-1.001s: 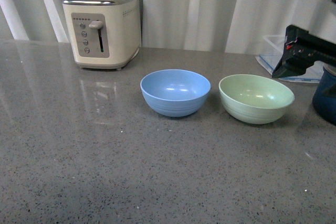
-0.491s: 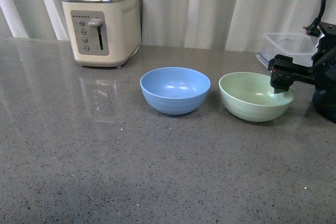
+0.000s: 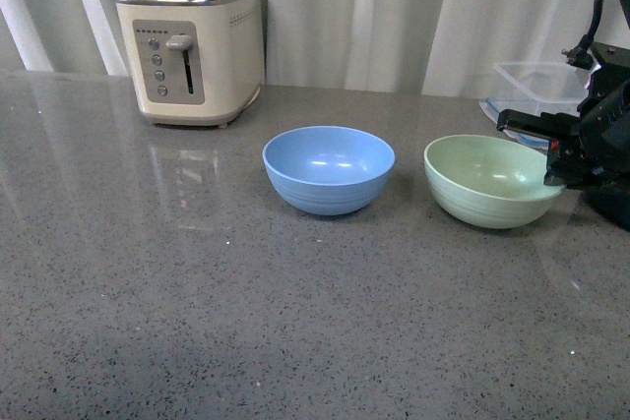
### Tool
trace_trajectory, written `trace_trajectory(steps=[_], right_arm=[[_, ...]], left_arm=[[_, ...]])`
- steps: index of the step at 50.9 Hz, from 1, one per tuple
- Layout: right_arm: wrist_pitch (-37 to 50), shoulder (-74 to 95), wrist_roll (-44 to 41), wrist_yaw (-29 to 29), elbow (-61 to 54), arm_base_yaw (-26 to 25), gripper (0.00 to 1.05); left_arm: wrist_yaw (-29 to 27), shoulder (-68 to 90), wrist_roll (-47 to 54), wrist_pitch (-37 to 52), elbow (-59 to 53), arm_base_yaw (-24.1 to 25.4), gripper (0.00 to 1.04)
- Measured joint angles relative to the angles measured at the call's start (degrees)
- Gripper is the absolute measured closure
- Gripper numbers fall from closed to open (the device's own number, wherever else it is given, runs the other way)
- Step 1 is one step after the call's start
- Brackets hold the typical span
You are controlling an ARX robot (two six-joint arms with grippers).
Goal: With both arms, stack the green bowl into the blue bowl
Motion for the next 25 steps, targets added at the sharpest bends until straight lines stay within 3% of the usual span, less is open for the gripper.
trace_trajectory(steps=[14,25], right_arm=[[-1.3,-5.3,-0.5,-1.5,1.8,1.7,1.04],[-3.6,-7.2,-0.8,-1.9,12.0,8.6,1.04]], left_arm=[[0.0,0.0,0.0,0.0,0.0,0.0,0.07],[0.0,0.0,0.0,0.0,0.0,0.0,0.07]])
